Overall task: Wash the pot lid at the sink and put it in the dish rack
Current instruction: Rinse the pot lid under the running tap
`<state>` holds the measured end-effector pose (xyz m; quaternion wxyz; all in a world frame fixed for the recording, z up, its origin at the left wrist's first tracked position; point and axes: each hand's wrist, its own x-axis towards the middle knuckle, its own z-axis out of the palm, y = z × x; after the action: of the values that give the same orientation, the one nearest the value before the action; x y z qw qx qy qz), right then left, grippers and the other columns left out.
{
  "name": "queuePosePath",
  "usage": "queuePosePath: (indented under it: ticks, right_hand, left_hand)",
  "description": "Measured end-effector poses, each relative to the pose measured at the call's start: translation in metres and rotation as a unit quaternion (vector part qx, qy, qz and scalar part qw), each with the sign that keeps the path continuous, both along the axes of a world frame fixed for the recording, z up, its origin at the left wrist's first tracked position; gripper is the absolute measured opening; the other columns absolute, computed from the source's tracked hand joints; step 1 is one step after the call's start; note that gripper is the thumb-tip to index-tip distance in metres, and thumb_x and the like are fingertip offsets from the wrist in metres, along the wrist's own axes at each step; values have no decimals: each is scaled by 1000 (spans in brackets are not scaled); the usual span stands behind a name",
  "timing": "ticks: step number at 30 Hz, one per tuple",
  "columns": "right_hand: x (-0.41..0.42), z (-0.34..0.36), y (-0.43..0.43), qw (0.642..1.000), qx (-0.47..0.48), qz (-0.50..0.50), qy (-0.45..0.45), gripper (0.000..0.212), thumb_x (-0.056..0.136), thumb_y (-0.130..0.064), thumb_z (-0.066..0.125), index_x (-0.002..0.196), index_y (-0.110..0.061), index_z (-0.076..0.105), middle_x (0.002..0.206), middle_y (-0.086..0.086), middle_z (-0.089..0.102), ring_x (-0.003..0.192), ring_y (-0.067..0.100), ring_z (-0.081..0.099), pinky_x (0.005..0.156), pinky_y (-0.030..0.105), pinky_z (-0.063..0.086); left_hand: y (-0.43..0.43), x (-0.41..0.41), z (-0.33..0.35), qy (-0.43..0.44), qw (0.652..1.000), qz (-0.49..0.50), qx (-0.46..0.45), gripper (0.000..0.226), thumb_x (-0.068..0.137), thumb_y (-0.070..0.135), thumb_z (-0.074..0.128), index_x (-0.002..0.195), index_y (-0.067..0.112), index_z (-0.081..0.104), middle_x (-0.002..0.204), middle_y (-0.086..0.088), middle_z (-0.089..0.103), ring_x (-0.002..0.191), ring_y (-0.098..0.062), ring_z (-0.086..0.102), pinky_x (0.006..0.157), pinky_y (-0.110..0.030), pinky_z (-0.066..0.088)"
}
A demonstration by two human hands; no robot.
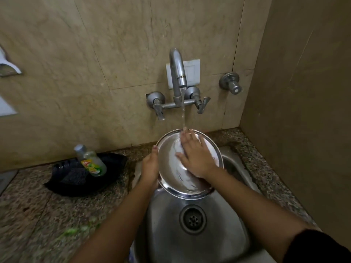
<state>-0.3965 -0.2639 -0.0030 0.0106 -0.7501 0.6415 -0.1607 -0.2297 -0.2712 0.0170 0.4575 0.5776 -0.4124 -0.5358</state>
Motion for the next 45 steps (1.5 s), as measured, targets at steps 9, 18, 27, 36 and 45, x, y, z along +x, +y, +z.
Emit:
queuePosePath:
  ticks: [9, 18, 27, 36, 45]
  right_hand:
    - [-12, -20, 72, 960, -80, 267, -9, 50, 91, -14, 49, 141, -17, 45, 145, 0, 48, 135, 14, 43, 108, 38, 41]
    - [-32, 40, 34, 889, -32, 50, -455, 13, 93, -18, 59, 82, -14, 66, 61, -12, 61, 56, 0, 56, 54, 20, 44]
    - [-33, 39, -28, 955, -40, -115, -270, 36, 93, -49, 46, 91, -17, 62, 89, 5, 67, 82, 23, 60, 70, 38, 45]
    - [-16, 50, -38, 977, -83, 129, -149, 30, 98, -22, 41, 120, -18, 61, 112, 3, 62, 102, 18, 55, 84, 34, 42]
    - [-3, 55, -39, 977, -65, 167, -118, 26, 98, -30, 43, 103, -15, 63, 98, 3, 61, 90, 16, 54, 77, 32, 43]
  left_hand:
    - [-18, 17, -16, 33, 995, 17, 88, 41, 90, 47, 51, 90, 13, 72, 97, -17, 73, 90, -34, 70, 85, -47, 56]
    - [-18, 20, -17, 21, 994, -83, 73, 62, 74, 73, 56, 103, 21, 73, 106, -8, 74, 95, -21, 70, 87, -37, 54]
    - [-22, 3, 11, -62, 986, -46, -145, 26, 93, 27, 58, 72, 14, 67, 69, -1, 66, 64, -12, 58, 64, -29, 49]
    - [-18, -6, 28, -86, 977, -97, -172, 26, 92, 23, 58, 68, 20, 64, 53, 9, 61, 52, -7, 54, 53, -20, 44]
    - [-30, 6, 41, -103, 968, -210, -87, 42, 89, 33, 62, 86, -9, 64, 74, -22, 63, 64, -27, 58, 62, -36, 46]
